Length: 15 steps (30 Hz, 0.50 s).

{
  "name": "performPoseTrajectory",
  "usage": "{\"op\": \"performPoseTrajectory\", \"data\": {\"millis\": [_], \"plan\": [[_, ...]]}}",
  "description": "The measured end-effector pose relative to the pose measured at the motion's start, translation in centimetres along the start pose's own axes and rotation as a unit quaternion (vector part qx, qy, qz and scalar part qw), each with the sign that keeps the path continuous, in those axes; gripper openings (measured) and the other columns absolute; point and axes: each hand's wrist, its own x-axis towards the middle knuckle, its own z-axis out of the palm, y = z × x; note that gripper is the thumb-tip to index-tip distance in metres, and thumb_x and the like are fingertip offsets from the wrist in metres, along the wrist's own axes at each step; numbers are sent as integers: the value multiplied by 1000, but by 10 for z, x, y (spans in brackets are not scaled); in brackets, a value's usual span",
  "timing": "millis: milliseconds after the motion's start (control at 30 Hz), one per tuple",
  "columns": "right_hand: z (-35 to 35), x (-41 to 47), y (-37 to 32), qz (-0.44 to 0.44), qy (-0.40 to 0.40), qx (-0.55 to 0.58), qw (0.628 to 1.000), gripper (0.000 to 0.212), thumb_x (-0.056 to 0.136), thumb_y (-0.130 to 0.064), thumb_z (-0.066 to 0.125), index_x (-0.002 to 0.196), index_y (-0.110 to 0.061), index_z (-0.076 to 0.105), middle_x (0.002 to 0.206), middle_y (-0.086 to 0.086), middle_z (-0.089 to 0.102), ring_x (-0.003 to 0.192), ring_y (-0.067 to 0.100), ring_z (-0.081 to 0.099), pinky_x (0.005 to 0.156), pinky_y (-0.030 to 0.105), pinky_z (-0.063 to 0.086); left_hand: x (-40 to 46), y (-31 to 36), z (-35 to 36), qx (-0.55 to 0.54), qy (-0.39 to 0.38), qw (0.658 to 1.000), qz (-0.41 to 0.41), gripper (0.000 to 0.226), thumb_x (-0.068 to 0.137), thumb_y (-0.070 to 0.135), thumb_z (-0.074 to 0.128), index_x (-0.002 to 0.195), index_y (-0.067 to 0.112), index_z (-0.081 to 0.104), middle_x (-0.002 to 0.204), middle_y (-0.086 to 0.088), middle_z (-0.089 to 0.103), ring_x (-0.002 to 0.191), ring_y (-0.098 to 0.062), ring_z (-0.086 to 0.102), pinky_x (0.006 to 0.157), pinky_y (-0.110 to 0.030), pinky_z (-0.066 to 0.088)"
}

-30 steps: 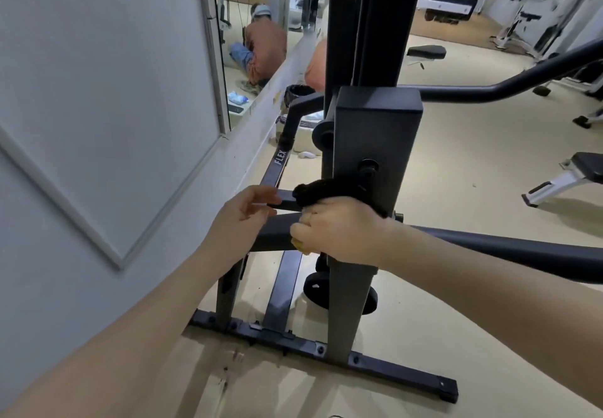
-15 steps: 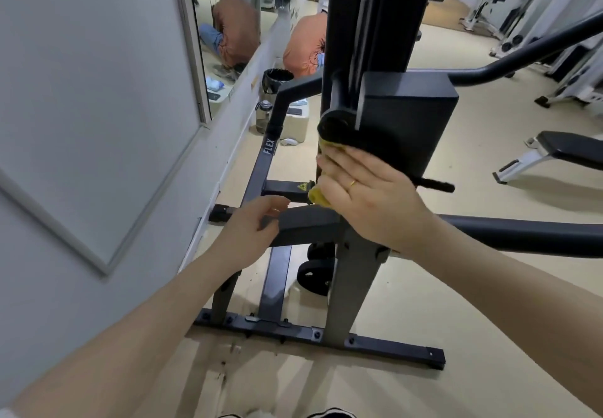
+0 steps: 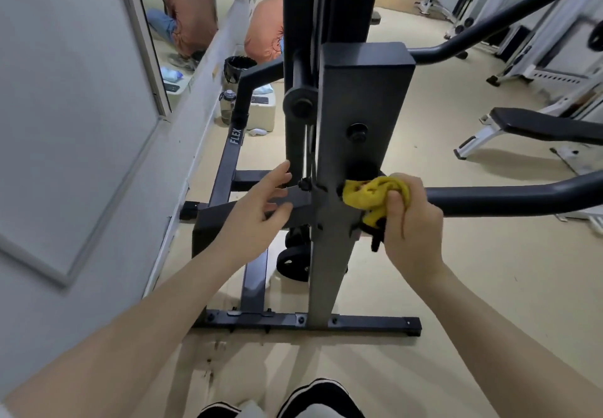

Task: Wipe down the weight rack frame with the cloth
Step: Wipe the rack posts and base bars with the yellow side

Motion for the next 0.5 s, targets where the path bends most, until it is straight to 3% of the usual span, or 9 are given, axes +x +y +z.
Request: {"op": "performPoseTrajectory", "data": {"millis": [67,133,233,300,367,433,500], "plan": [[-10,3,8,142,78,31,986,37,103,-40,27,104,-10,50,70,-10,51,58,-2,54,54,7,42,4,5,10,-3,-9,1000,13,61,95,15,50,145,38,23,133,27,39,115,10,44,97,-15,37],[-20,14,13,249,143,75,955,24,104,-28,28,103,-12,46,74,-11,47,63,-12,50,60,5,40,7,5,17,-9,-12,1000,19,63,95,20,51,146,39,19,133,35,33,121,10,39,102,-18,34],[-25,36,19,321,183,141,919,27,104,-31,26,110,-15,47,86,-12,50,73,-13,50,70,6,39,14,9,29,-5,11,999,43,65,95,25,50,149,34,16,143,28,35,131,1,36,107,-20,31],[-12,46,14,292,99,230,923,35,103,-38,24,118,-17,48,90,-11,56,75,-2,54,70,15,42,17,17,38,-11,42,997,69,64,96,25,50,150,28,16,148,19,35,134,1,34,105,-10,29],[11,42,6,224,-41,289,930,38,99,-41,26,130,-24,40,100,-9,60,83,-1,57,72,17,48,20,24,47,-41,72,993,85,63,96,25,47,150,25,16,146,23,34,132,5,35,102,-7,33],[26,31,8,159,-134,245,947,52,95,-44,31,143,-32,15,138,-7,44,123,-1,44,104,24,40,21,29,54,-64,107,989,80,60,94,27,45,147,31,17,135,35,38,124,9,42,95,-7,39],[26,25,26,111,-181,184,960,60,92,-47,33,145,-30,12,148,-5,33,135,6,32,114,35,30,21,34,61,-83,144,984,61,53,96,26,45,142,36,21,127,37,42,118,13,46,91,-6,42]]}}
